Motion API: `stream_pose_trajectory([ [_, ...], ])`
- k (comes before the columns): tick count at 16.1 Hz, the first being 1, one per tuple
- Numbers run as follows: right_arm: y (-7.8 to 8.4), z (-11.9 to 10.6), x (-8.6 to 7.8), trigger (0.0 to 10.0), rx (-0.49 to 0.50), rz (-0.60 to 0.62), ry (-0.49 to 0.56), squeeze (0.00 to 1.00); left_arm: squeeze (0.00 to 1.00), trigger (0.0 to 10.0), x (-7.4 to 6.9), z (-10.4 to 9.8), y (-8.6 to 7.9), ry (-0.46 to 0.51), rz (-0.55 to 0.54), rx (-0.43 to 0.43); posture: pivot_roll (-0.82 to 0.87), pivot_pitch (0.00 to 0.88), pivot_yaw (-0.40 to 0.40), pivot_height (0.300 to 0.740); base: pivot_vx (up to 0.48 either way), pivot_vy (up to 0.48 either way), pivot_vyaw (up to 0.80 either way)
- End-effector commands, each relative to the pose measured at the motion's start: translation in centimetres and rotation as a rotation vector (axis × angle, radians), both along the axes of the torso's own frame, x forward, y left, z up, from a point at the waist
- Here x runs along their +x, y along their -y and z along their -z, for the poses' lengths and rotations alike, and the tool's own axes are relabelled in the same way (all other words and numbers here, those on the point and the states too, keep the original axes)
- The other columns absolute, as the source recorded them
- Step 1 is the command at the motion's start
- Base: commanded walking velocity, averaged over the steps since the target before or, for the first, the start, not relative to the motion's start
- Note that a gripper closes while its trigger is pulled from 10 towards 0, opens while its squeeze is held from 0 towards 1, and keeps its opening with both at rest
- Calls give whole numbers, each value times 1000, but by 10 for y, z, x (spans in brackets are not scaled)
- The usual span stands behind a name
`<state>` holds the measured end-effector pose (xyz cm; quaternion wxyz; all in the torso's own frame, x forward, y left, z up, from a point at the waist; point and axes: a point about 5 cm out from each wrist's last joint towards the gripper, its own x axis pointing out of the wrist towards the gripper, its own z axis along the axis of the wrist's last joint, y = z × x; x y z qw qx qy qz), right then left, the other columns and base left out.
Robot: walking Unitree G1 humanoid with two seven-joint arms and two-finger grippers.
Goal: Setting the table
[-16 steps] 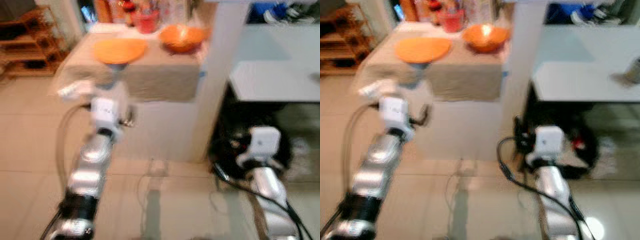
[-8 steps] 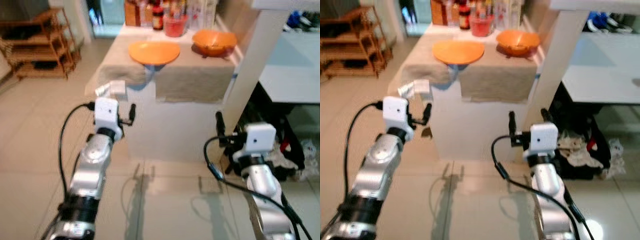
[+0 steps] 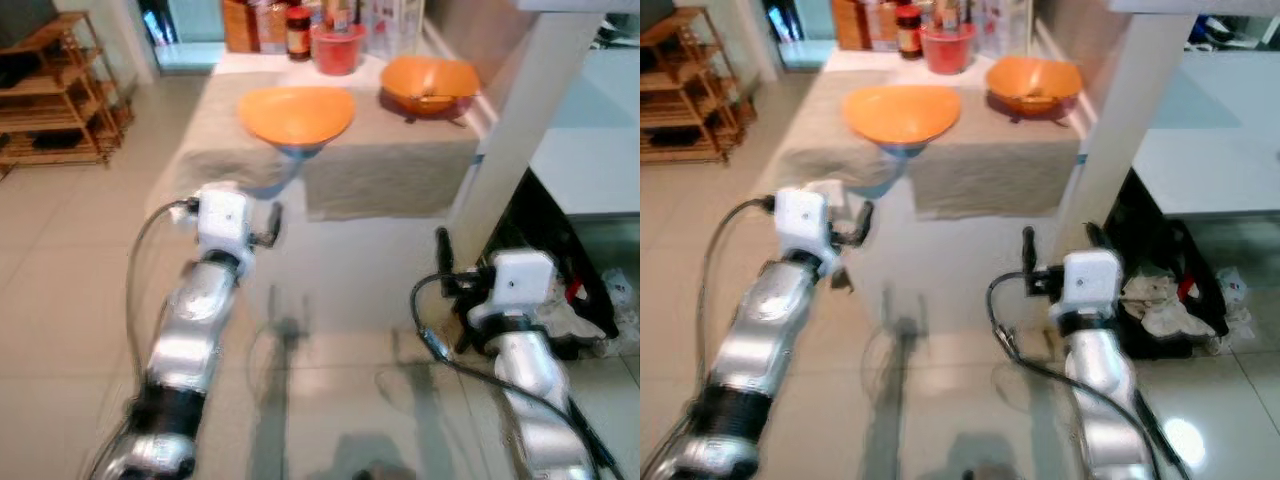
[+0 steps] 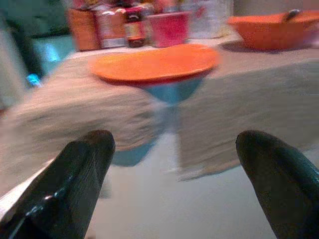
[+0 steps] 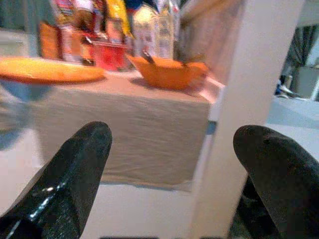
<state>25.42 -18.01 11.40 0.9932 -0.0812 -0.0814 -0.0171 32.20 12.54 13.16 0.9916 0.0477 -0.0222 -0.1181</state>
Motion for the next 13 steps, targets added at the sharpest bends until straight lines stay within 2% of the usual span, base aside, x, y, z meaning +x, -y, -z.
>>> stream_pose_trajectory([
  [1, -7, -5, 2, 10000, 7, -19, 29, 0, 0, 10000, 3, -7, -13, 28, -25, 21, -86, 0, 33, 740, 480, 0, 0],
  [13, -7, -4, 3, 10000, 8, -29, 21, 0, 0, 10000, 6, -15, -14, 69, -40, 22, -85, 0, 28, 740, 480, 0, 0],
])
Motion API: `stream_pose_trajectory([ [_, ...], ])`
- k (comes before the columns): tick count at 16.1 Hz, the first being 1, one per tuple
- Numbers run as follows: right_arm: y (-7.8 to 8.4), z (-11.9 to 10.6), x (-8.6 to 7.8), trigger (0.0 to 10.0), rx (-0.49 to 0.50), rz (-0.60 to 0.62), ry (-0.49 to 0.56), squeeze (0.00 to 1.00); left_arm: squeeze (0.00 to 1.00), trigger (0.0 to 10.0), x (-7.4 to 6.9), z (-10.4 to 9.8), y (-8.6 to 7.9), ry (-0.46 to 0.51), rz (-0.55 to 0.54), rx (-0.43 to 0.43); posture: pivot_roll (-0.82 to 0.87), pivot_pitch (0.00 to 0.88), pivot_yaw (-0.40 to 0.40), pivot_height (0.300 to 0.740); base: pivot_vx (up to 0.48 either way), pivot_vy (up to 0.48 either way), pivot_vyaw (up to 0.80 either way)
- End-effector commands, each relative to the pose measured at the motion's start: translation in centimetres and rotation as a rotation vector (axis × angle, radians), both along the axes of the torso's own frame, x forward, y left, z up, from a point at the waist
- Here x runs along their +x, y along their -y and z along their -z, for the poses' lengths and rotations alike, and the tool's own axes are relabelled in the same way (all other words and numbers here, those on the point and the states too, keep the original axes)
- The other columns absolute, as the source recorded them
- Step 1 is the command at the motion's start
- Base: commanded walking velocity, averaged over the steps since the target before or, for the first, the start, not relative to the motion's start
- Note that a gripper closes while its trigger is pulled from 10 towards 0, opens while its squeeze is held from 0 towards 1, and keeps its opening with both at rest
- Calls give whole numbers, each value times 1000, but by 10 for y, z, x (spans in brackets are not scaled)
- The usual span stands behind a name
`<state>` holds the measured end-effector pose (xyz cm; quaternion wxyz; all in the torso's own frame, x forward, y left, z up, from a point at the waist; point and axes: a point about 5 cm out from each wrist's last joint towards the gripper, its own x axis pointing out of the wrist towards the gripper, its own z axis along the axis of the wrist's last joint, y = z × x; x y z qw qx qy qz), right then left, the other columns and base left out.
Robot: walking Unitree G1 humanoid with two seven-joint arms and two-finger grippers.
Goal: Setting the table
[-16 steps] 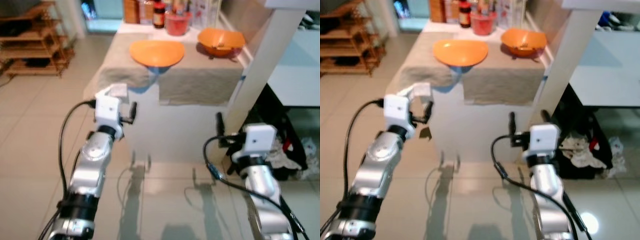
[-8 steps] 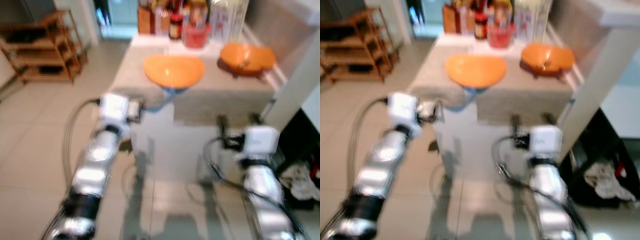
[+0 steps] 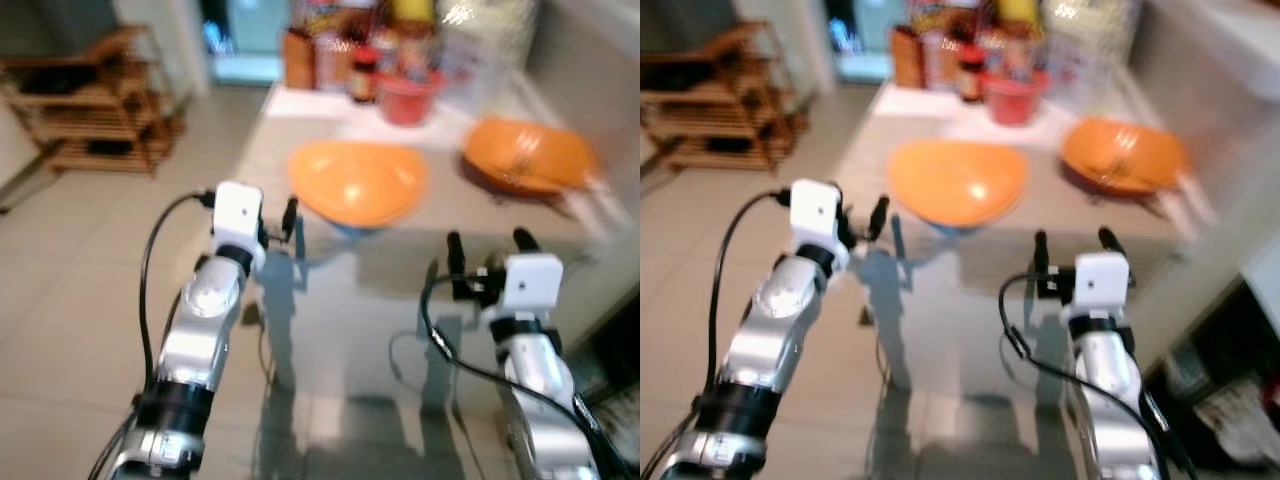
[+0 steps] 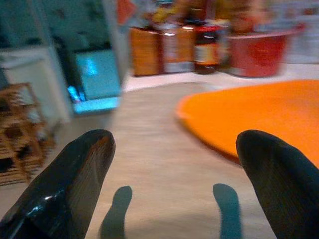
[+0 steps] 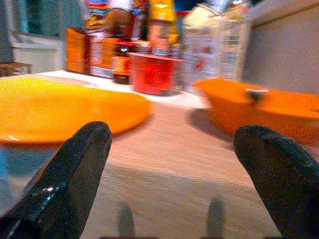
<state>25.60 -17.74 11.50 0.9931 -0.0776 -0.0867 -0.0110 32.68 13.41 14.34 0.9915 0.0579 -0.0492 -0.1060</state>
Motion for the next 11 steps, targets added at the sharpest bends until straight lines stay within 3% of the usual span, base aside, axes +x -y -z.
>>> stream_pose_trajectory([
  [1, -4, -3, 2, 10000, 2, -16, 11, 0, 0, 10000, 3, -6, -6, 29, -22, 13, -85, 0, 27, 740, 480, 0, 0],
  [7, -5, -3, 2, 10000, 5, -19, 9, 0, 0, 10000, 17, -26, -3, 16, 19, -13, -84, 0, 28, 740, 0, 0, 0],
  [11, -5, -2, 2, 10000, 8, -18, 7, 0, 0, 10000, 32, -30, -12, -129, 1, -197, -85, 0, 33, 740, 0, 0, 0],
])
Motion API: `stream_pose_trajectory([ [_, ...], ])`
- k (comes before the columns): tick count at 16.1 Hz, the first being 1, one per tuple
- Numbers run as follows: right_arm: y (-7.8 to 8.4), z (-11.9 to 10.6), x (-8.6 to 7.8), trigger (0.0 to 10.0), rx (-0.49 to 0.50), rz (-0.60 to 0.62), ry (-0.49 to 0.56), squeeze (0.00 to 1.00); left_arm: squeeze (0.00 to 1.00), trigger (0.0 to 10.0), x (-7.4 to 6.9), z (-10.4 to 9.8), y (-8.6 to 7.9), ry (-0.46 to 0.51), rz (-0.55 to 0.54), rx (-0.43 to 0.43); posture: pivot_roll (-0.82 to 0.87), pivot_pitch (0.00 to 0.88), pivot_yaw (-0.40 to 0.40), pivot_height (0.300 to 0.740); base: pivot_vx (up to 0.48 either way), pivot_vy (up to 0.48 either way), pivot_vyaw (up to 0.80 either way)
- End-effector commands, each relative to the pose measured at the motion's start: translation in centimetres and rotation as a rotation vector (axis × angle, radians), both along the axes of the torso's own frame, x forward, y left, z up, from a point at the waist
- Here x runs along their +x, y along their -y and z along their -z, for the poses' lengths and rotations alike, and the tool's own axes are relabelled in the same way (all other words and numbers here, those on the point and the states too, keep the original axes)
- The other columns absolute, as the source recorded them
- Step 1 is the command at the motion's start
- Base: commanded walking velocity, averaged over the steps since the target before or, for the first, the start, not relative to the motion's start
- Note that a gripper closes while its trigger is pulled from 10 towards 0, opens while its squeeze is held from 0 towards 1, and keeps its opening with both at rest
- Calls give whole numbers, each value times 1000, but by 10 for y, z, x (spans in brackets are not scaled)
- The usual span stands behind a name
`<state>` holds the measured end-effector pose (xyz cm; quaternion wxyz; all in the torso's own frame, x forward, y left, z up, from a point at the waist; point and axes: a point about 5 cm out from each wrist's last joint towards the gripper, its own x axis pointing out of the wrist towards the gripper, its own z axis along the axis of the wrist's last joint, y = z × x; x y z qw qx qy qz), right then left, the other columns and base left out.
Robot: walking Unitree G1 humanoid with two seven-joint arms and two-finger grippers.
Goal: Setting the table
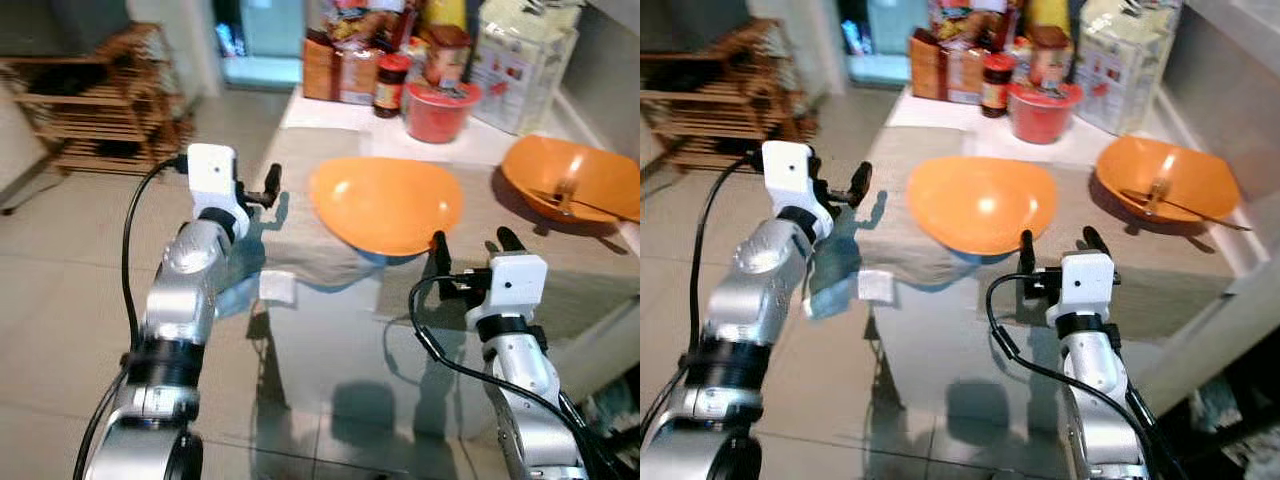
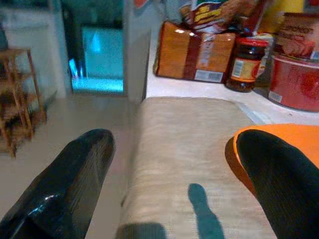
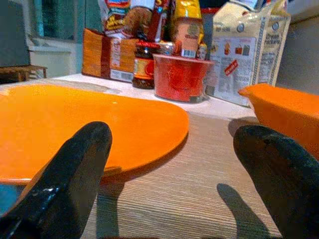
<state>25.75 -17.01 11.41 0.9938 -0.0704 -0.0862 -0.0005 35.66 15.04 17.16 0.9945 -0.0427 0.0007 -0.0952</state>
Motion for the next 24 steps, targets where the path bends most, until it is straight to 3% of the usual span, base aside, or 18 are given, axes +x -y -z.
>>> stream_pose_trajectory([
  [1, 2, -2, 0, 10000, -4, 4, 9, 0, 0, 10000, 4, -1, 3, -39, 15, -41, -86, 0, 37, 740, 0, 0, 0],
  [3, 1, -1, 0, 10000, -3, 2, 5, 0, 0, 10000, 10, 2, 0, -208, 48, -217, -84, 0, 39, 740, 0, 0, 0],
  [5, 1, 0, 0, 10000, -2, 1, 4, 0, 0, 10000, 14, 0, 4, -315, 117, -358, -82, 0, 40, 740, 0, 0, 0],
  [8, 0, 1, -1, 10000, 0, 3, 3, 0, 0, 10000, 17, -5, 8, -396, 153, -492, -88, 0, 43, 740, 0, 0, 0],
  [11, 0, 1, -2, 10000, 1, 6, 0, 0, 0, 10000, 17, -8, 11, -430, 179, -526, -92, 0, 45, 740, 0, 0, 0],
  [12, 1, 0, -2, 10000, 5, 5, -2, 0, 0, 10000, 17, -18, 12, -313, 192, -381, -93, 0, 45, 740, 0, 0, 0],
  [13, 1, 0, -1, 10000, 5, 5, -1, 0, 0, 10000, 17, -22, 12, -260, 186, -298, -93, 0, 45, 740, 0, 0, 0],
  [14, 2, -2, 0, 10000, 5, 7, 2, 0, 0, 10000, 16, -29, 13, -136, 167, -89, -91, 0, 44, 740, 0, 0, 0],
  [15, 3, -3, 1, 10000, 5, 9, 4, 0, 0, 10000, 12, -33, 16, -32, 171, 29, -91, 0, 44, 740, 0, 0, 0],
  [16, 3, -2, 1, 10000, 5, 11, 4, 0, 0, 10000, 7, -37, 22, 52, 195, 109, -91, 0, 44, 740, 0, 0, 0],
  [18, 2, 0, -1, 10000, 8, 10, -4, 0, 0, 10000, -4, -36, 37, 116, 241, 184, -85, 0, 42, 740, 0, 0, 0],
  [19, 1, 1, -1, 10000, 11, 8, -8, 0, 0, 0, -10, -34, 43, 162, 284, 207, -85, 0, 42, 740, 0, 0, 0],
  [24, 1, 1, 0, 10000, 12, 10, -13, 0, 0, 0, -25, -25, 59, 233, 382, 249, -89, 0, 44, 740, 0, 0, 0],
])
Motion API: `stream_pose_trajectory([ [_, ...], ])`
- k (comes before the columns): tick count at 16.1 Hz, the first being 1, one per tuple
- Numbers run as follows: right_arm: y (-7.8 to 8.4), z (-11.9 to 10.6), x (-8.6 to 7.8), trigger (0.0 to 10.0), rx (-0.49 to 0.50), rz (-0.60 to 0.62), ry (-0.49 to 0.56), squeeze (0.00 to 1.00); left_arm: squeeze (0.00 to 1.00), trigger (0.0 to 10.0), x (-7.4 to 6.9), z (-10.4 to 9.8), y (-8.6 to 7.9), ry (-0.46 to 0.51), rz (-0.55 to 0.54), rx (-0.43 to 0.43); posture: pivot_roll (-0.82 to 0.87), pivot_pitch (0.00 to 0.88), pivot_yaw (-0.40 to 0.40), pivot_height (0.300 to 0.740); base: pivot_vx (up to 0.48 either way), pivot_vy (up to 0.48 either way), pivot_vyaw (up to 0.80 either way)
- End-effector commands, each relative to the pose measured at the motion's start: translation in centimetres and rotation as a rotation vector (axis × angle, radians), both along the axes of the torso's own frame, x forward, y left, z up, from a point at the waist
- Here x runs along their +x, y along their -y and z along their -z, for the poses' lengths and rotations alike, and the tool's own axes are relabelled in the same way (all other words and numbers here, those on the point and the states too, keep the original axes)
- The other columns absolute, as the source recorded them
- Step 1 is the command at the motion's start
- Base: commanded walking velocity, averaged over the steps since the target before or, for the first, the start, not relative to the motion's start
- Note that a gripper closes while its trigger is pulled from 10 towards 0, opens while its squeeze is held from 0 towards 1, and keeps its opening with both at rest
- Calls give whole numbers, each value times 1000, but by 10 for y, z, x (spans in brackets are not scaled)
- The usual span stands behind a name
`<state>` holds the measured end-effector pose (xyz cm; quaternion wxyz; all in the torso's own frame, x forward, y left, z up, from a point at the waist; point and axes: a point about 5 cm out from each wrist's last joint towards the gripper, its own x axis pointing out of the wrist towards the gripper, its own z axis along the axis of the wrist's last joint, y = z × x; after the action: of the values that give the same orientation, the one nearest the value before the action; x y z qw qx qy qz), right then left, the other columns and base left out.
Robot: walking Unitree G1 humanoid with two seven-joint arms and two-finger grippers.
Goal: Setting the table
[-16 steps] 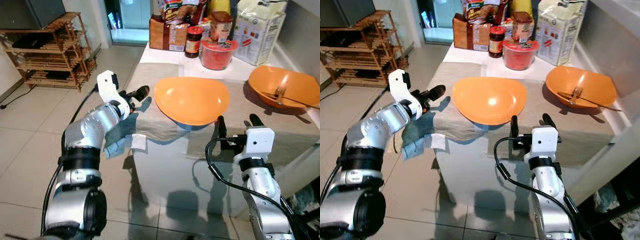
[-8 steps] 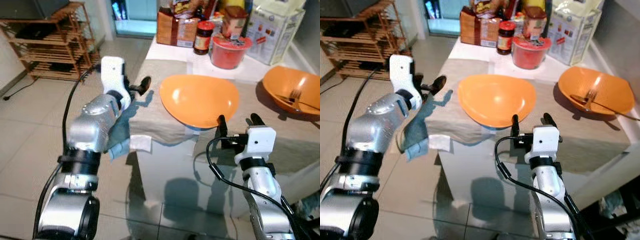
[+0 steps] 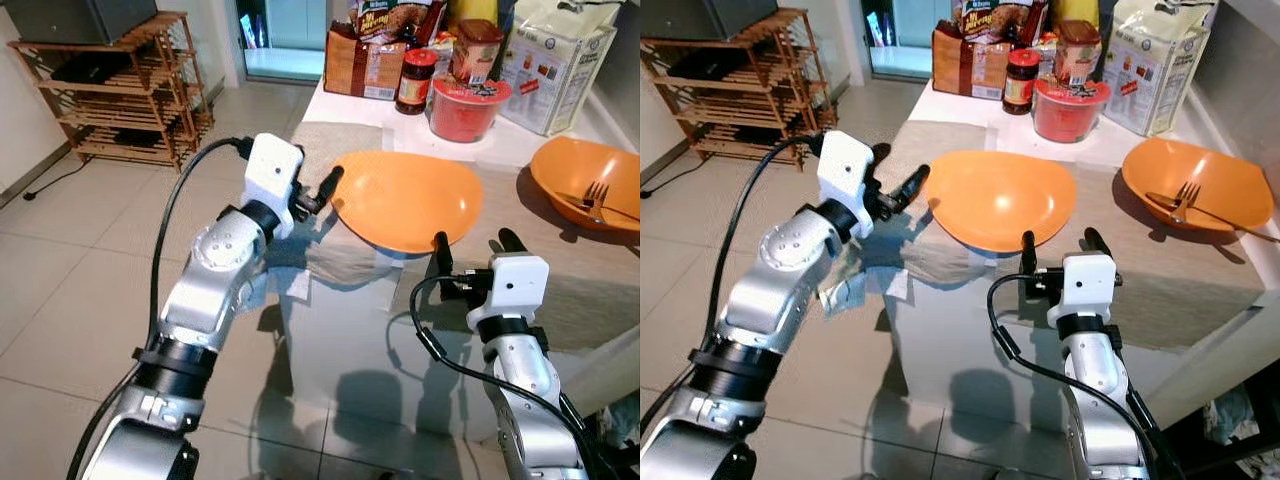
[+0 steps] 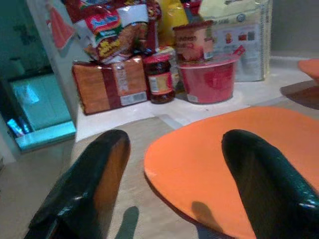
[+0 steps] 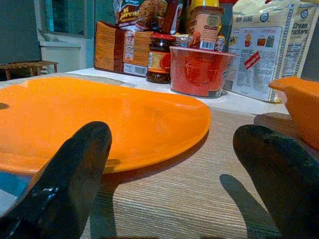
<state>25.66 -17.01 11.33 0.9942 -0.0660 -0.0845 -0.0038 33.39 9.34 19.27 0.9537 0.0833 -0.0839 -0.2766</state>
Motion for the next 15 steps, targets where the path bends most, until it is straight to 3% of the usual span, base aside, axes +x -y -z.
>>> stream_pose_trajectory([
  [1, 1, 0, 0, 10000, 2, 4, -9, 0, 0, 0, -3, -2, 5, 29, 30, 16, -89, 0, 44, 740, 0, 0, 0],
  [5, 0, -2, -1, 10000, 4, -4, -6, 0, 0, 0, 0, 13, 12, 11, 60, -5, -92, 0, 36, 740, 0, 0, 0],
  [7, -2, -4, -5, 10000, 13, -27, -3, 0, 0, 0, 9, 23, -2, -21, -45, -12, -105, 0, 39, 740, 0, 0, 0],
  [9, 0, -3, -7, 10000, 15, -22, -9, 0, 0, 0, 7, 27, -10, -39, -75, -37, -108, 0, 44, 740, 0, 0, 0],
  [15, 2, 0, -13, 10000, 18, -7, -20, 0, 0, 0, 2, 44, -7, -77, -79, -67, -123, 0, 67, 740, 0, 0, 0],
])
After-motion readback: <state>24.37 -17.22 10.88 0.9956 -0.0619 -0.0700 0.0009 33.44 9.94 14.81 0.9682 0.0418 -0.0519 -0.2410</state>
